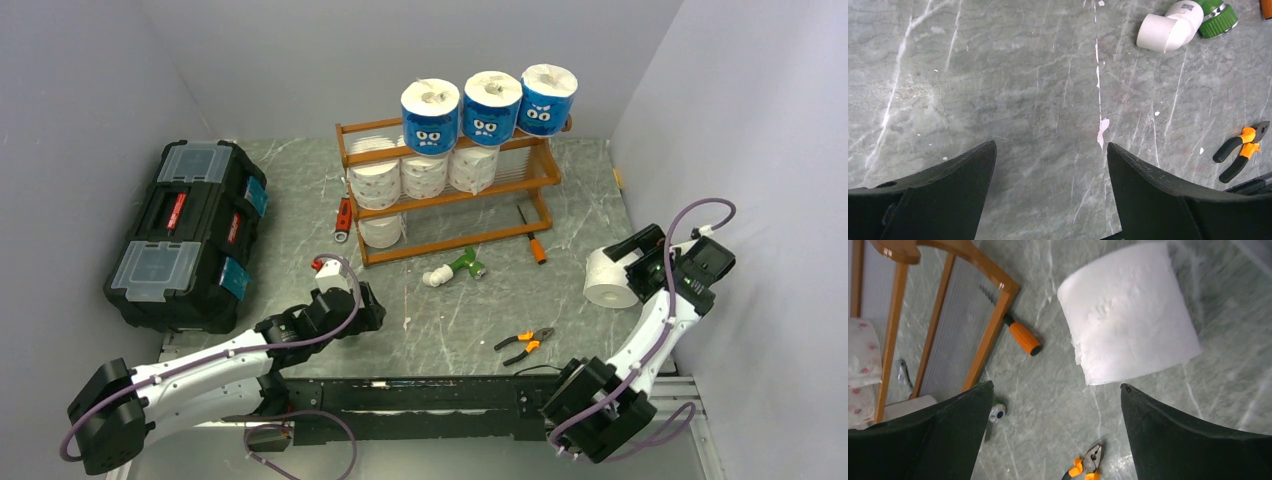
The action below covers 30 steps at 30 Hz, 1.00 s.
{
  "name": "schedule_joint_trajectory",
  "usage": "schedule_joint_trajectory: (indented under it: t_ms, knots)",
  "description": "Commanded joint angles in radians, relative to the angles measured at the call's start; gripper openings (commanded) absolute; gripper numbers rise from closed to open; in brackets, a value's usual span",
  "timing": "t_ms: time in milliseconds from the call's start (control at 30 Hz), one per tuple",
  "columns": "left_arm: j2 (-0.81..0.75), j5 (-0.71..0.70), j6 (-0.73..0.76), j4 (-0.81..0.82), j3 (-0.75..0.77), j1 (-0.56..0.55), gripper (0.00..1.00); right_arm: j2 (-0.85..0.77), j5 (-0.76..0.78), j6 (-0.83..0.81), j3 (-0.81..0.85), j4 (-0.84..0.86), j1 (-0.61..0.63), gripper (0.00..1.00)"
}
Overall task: Place and organize the paper towels onto the shelf
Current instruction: Move the paper towel to the center of the board.
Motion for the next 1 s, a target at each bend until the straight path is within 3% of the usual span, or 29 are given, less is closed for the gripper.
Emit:
schedule_joint_trajectory:
  t_ms: [0,167,367,767,967]
  knots:
    - [0.002,-0.036,-0.005,-0.008,0.051,-0.007,0.88,-0.027,0.09,-0.028,0.083,0.016,-0.002,1.0]
    - [0.0,-0.037,-0.013,-0.012,0.05,-0.007,0.88,0.086,0.082,-0.052,0.099,-0.05,-0.077,1.0]
    - [-0.026,-0.034,-0.018,-0.025,0.03,-0.007,0.88,0.105,0.045,-0.024,0.042,0.067,-0.146,1.0]
    - [-0.002,-0.029,-0.018,-0.006,0.033,-0.007,0.88,0.292,-0.009,-0.119,0.082,0.17,-0.124,1.0]
    - [0.061,-0.01,-0.009,0.018,0.066,-0.008,0.87,0.307,-0.009,-0.205,0.05,0.142,-0.004,1.0]
